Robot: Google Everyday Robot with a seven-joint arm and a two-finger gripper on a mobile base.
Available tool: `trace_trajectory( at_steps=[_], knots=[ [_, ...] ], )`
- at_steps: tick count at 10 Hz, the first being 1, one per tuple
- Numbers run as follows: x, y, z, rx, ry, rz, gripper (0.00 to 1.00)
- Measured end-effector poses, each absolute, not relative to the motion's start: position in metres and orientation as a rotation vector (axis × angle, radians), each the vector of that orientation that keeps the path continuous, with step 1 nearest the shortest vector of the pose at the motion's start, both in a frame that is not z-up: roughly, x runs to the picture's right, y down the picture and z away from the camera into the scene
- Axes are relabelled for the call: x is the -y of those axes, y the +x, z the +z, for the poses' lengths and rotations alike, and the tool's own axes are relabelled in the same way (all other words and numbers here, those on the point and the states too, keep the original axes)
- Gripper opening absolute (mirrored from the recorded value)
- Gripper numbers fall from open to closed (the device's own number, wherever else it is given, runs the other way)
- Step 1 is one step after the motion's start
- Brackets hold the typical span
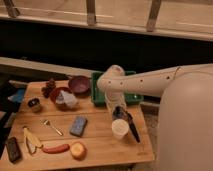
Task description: Place brush in plastic cup
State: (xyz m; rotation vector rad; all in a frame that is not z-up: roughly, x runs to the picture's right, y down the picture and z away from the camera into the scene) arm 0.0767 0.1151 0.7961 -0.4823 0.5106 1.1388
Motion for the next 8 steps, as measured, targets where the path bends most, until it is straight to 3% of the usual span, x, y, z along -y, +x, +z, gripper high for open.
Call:
trace_trajectory(
  at_steps=[3,8],
  knots=[
    [-0.113,0.072,0.800,-0.502,-0.487,1.134,0.71],
    [-0.080,0.066,0.787,-0.445,-0.429,1.136,0.71]
  ],
)
